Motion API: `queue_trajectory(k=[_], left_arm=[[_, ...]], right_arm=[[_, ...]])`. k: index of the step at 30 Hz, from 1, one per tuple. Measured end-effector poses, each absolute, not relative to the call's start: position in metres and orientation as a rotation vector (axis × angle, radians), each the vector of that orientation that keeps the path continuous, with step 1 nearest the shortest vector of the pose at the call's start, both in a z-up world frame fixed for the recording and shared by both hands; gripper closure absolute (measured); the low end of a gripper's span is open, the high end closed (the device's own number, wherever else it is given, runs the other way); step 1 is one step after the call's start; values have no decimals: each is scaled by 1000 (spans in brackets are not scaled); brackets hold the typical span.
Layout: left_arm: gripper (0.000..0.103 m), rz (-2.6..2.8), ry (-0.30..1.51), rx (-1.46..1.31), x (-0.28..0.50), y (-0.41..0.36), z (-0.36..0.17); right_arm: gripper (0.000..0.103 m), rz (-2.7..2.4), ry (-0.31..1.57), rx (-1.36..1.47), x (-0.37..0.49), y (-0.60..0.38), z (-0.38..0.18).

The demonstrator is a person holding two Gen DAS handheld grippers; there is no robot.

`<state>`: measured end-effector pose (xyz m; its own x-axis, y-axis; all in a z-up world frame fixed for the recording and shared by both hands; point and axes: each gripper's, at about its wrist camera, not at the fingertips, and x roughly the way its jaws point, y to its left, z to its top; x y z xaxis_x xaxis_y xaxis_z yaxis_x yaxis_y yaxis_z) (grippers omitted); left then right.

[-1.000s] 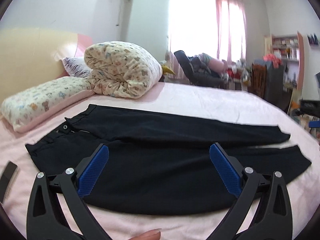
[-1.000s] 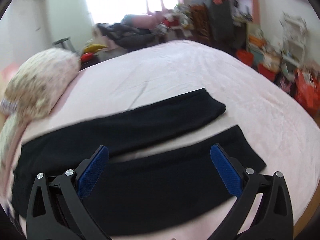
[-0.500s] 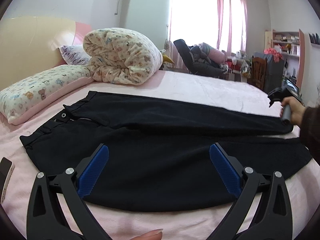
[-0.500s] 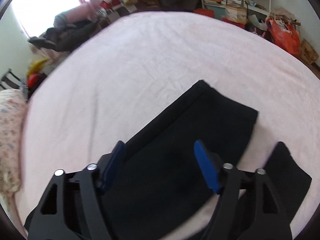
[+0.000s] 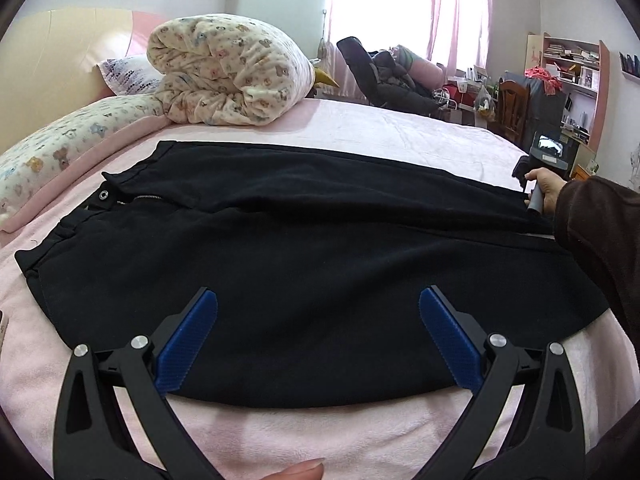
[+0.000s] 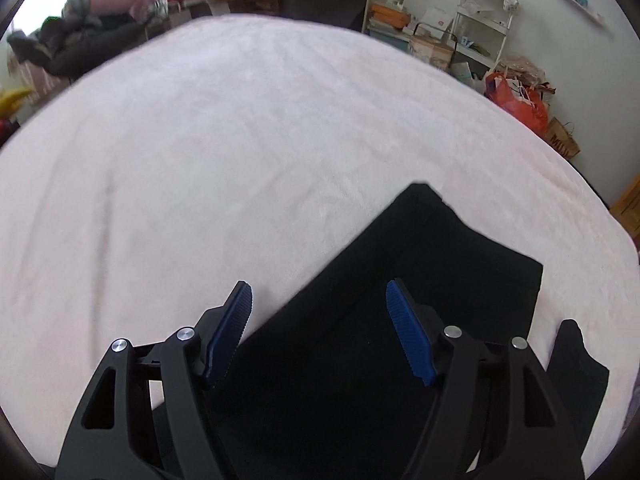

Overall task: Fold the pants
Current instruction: 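Lower the right gripper onto the trouser leg hems and close on them, then lift the gripped hems with the right gripper and carry them toward the waistband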

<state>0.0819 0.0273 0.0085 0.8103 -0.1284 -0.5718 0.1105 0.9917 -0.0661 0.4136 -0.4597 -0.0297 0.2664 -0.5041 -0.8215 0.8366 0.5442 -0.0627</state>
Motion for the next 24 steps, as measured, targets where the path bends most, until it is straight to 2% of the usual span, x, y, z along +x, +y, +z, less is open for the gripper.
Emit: queue_trajectory(k=[2,4,6,8,11,14,19,24], left_arm=[[2,-128,617,-29,82,27,8],[2,-127,619,-28,81,27,7],[2,-126,620,-26,81,27,8],[2,-127,621,-25,81,27,8],[2,-130,617,-23,81,27,9],[2,-133,617,-26,81,29,10],[2,-120,594,-34,79,31,14],[2,-107,585,-74,78,38,17]], right_arm=[[33,-929,903,455,409,-464,-38],[39,-924,879,459,405,-466,-39],[55,-917,880,446,403,-465,-37],[77,-888,865,474,399,-468,-34],[88,-825,835,548,388,-478,-31],[95,-738,777,672,367,-489,-31],[96,-580,662,879,326,-505,-25],[97,-463,592,929,287,-504,-4]])
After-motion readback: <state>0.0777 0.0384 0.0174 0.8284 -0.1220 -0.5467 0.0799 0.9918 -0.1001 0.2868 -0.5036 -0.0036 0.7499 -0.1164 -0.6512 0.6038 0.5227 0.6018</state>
